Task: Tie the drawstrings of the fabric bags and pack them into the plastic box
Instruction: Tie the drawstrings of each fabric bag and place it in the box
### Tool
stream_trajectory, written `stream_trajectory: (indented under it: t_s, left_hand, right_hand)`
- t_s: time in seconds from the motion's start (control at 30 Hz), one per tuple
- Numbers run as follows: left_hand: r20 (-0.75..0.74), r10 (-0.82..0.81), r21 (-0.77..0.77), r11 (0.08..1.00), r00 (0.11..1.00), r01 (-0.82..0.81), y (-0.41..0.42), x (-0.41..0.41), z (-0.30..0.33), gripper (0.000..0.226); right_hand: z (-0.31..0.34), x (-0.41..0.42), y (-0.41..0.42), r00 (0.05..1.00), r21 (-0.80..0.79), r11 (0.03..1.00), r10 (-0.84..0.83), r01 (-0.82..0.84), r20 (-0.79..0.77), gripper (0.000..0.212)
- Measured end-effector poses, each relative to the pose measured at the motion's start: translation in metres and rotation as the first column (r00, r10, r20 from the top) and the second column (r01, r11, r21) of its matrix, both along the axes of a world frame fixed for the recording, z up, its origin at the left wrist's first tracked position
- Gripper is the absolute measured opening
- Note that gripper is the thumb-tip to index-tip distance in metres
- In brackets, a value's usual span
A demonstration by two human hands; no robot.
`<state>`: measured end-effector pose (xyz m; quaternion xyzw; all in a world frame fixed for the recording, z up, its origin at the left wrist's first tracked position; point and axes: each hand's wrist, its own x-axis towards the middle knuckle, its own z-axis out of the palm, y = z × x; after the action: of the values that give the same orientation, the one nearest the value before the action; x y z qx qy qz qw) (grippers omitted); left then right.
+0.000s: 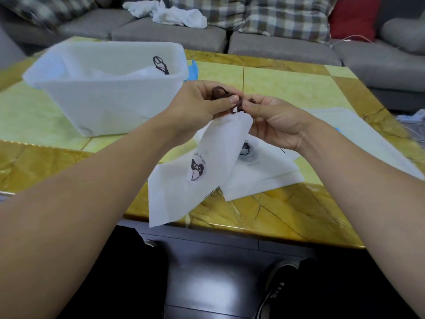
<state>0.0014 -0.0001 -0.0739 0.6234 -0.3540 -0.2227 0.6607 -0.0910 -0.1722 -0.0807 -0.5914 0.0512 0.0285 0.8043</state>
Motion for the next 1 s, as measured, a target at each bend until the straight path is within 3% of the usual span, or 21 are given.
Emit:
stream_trajectory:
  t_s: [0.1, 0.3, 0.5, 0.6, 0.7, 0.83, 1.0]
  left_hand:
    - [0.004, 0.004, 0.02, 1.0, 1.0, -0.004, 0.001, 0.001, -0.001, 0.011]
    - [0.117, -0.028, 0.11, 0.994, 0.993, 0.015, 0.002, 0.0, -0.002, 0.014]
    - [0.195, -0.002, 0.146, 0.989, 0.981, -0.027, 0.001, 0.001, -0.004, 0.016]
    - [0.224, 0.008, 0.146, 0.988, 0.975, -0.042, 0.002, 0.0, -0.004, 0.016]
    - [0.226, 0.029, 0.126, 0.99, 0.974, -0.059, 0.002, 0.0, -0.003, 0.016]
    - [0.219, 0.047, 0.1, 0.992, 0.975, -0.07, 0.0, -0.002, -0.003, 0.016]
    - [0.239, 0.125, 0.029, 0.99, 0.963, -0.136, -0.003, -0.001, -0.001, 0.016]
  right_hand:
    - [0.004, -0.001, -0.002, 0.999, -0.138, 0.99, -0.04, 0.041, 0.016, 0.02]
    - [0.01, -0.005, -0.009, 0.997, -0.461, 0.885, -0.073, 0.06, -0.01, 0.021]
    - [0.013, -0.013, -0.016, 0.998, -0.571, 0.82, -0.059, 0.044, -0.006, 0.011]
    - [0.01, -0.013, -0.013, 0.994, -0.454, 0.886, -0.107, 0.089, -0.015, 0.011]
    - [0.009, -0.011, -0.01, 0.992, -0.154, 0.985, -0.097, 0.085, -0.075, 0.023]
    - [0.008, -0.001, -0.004, 0.978, 0.205, 0.969, -0.1, 0.137, -0.181, 0.037]
    - [0.014, 0.004, 0.008, 0.945, 0.24, 0.93, -0.218, 0.277, -0.244, 0.047]
